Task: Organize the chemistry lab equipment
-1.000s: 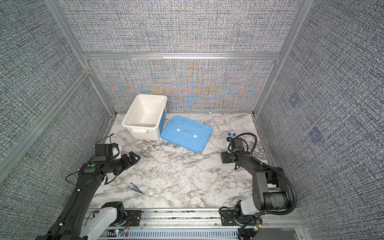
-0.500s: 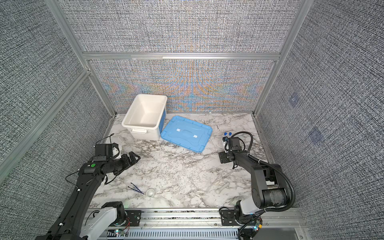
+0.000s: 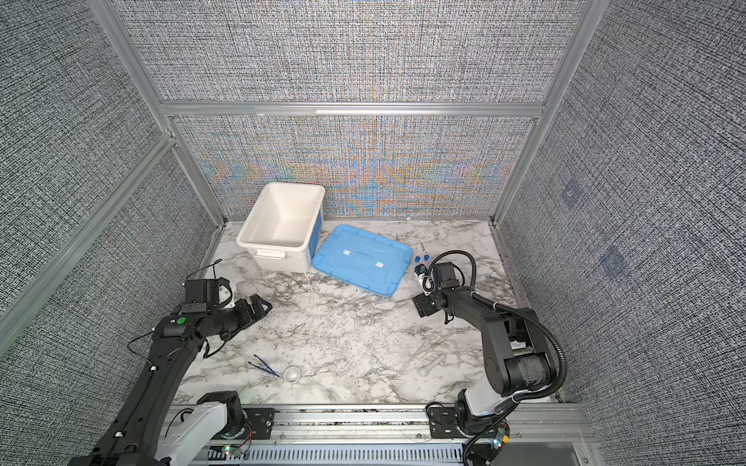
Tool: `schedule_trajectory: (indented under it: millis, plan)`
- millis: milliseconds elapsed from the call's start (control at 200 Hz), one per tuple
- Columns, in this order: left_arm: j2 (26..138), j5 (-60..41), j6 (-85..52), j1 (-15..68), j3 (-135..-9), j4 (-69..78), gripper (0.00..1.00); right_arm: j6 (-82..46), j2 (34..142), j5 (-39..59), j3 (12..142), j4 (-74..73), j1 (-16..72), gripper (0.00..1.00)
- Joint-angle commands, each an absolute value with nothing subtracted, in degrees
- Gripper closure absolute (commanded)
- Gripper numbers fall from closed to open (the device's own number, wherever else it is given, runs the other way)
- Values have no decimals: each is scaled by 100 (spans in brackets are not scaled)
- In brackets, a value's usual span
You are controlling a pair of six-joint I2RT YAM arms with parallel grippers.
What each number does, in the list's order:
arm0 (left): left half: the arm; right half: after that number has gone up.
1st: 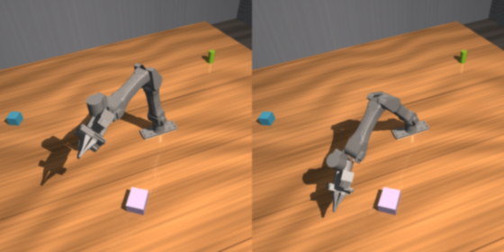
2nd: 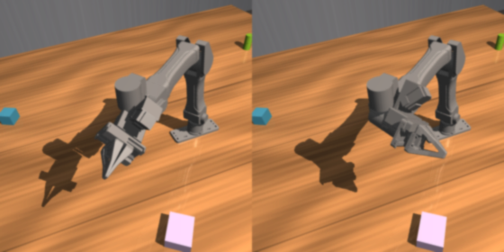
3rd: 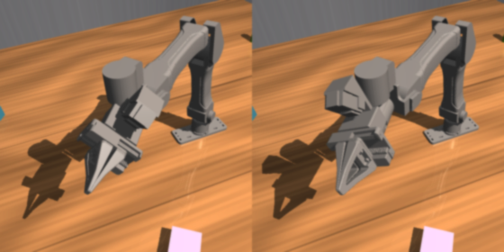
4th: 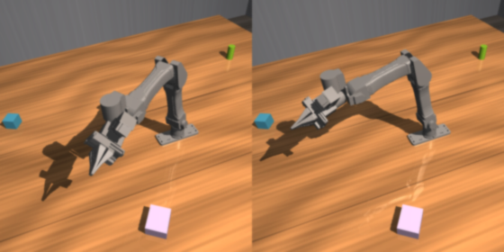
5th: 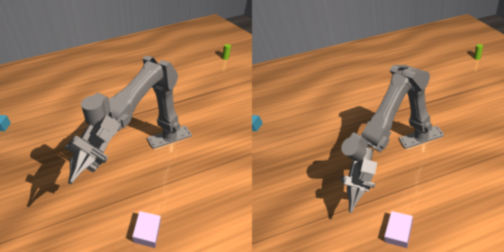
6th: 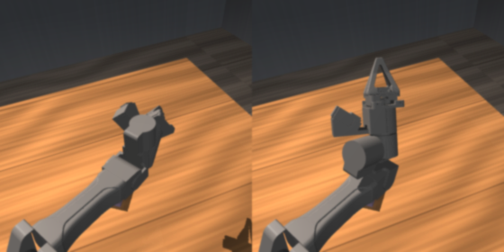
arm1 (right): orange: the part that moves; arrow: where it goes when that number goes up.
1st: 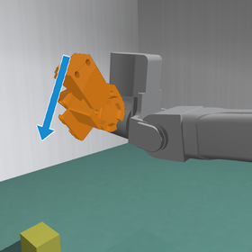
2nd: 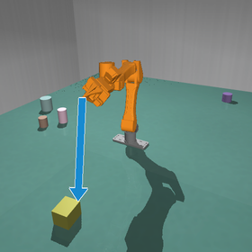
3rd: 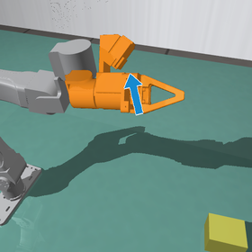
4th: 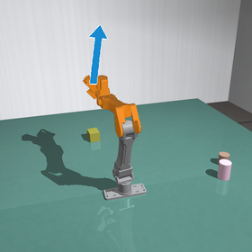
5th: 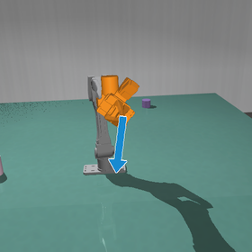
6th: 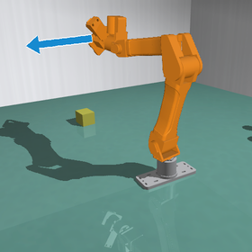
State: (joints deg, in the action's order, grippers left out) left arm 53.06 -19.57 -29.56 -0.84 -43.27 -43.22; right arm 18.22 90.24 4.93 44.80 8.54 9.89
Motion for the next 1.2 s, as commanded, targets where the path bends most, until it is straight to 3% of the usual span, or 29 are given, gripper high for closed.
schedule_trajectory:
  millis: [0,320,790,1035,1195]
  plan:
    - [5315,-1907,-2900,-86,-4343,-4298,1,2068,9103,896,4498,1291,1086,20]
    - [5293,-1901,-2892,-80,-4351,-4307,1,2099,9055,726,4432,1125,1202,17]
    - [5370,-1881,-2884,-84,-4363,-4329,1,1885,7948,615,4124,970,1178,8]
    - [5300,-1806,-2892,-83,-4356,-4320,1,1355,7010,418,4400,1391,1107,8]
    - [5291,-1782,-2892,-80,-4364,-4322,1,1133,6605,616,4772,1454,1098,15]
